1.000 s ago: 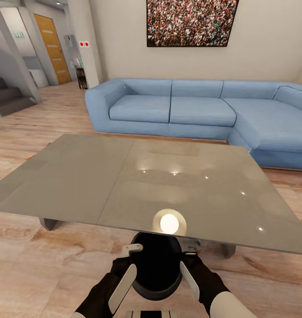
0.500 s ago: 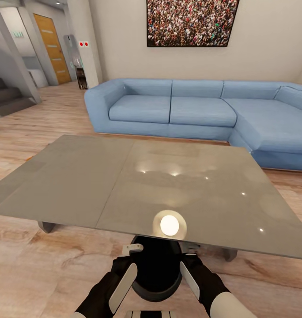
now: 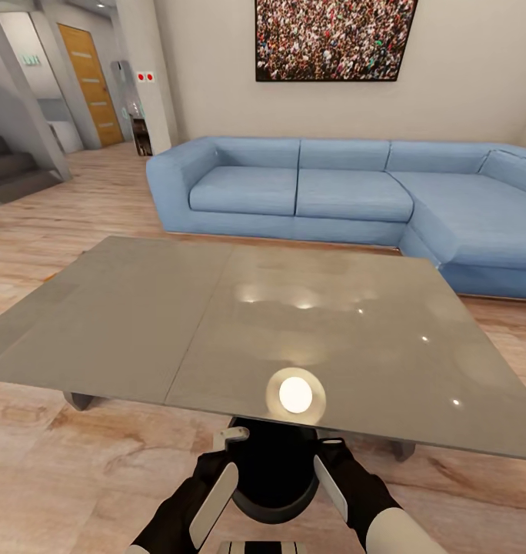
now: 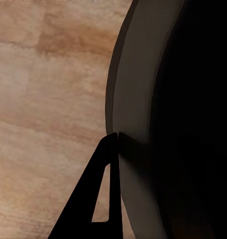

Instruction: Place each of the two pumpkins and all three candles from the living room inside a cabinet in the living room (use any cabinet), then make sure every cabinet is closed, and position the cauldron so it is next to a table in the living room.

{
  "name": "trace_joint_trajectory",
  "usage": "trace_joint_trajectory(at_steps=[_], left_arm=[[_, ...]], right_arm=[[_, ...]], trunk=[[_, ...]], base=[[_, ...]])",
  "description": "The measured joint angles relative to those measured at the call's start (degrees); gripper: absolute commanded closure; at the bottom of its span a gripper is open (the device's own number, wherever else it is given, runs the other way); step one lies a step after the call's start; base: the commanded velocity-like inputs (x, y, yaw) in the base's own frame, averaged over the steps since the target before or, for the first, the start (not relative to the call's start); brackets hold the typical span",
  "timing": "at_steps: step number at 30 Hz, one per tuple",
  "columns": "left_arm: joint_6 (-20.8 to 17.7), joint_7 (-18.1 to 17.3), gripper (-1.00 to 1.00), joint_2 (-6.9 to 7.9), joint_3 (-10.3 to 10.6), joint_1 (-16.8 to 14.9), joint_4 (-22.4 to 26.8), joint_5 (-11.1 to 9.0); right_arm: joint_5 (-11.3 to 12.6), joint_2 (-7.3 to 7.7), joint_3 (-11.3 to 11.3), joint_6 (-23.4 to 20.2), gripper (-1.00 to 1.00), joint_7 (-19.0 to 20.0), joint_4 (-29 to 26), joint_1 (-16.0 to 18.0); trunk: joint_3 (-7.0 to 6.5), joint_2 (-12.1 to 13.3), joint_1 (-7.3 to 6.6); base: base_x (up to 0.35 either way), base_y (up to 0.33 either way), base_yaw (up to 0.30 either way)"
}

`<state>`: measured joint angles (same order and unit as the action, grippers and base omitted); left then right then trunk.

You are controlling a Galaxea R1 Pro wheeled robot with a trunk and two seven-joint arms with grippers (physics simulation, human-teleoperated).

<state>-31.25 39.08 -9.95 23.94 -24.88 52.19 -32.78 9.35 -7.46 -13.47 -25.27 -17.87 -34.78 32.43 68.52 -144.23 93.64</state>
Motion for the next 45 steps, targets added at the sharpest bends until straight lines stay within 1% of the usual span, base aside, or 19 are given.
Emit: trace_joint_trajectory(at_steps=[19, 20, 21, 22, 23, 45], left_arm=[[0.07, 0.08, 1.0, 0.02, 0.05, 0.0, -0.08, -0.19], [0.04, 0.12, 1.0, 0.03, 0.05, 0.02, -0.04, -0.21], [-0.05, 0.17, -1.0, -0.03, 0.01, 0.0, -0.22, -0.23], [0.76, -0.04, -1.0, -0.05, 0.16, -0.02, 2.39, -1.42], [0.71, 0.01, -1.0, -0.05, 0.14, 0.01, 2.57, -1.62], [0.74, 0.07, -1.0, -0.05, 0.06, 0.0, 2.58, -1.6]], right_arm=[[0.12, 0.01, -0.17, 0.0, 1.0, -0.07, 0.08, 0.0], [0.16, 0.01, -0.2, 0.0, -1.0, -0.08, 0.09, 0.0], [0.81, -0.08, -0.5, 0.3, -1.0, 0.18, 0.05, -0.03], [0.92, -0.12, -0.52, 0.35, -1.0, 0.14, 0.05, -0.02], [0.92, -0.12, -0.52, 0.35, -1.0, 0.06, 0.05, -0.03], [1.1, -0.06, -0.52, 0.43, -1.0, 0.04, -0.02, -0.03]], trunk=[[0.0, 0.0, 0.0], [0.0, 0.0, 0.0], [0.0, 0.0, 0.0], [-0.01, -0.01, -0.01], [0.0, 0.0, 0.0], [0.0, 0.0, 0.0]], base=[[0.0, 0.0, 0.0], [0.0, 0.0, 0.0], [0.0, 0.0, 0.0], [0.0, 0.0, 0.0], [0.0, 0.0, 0.0], [0.0, 0.0, 0.0]])
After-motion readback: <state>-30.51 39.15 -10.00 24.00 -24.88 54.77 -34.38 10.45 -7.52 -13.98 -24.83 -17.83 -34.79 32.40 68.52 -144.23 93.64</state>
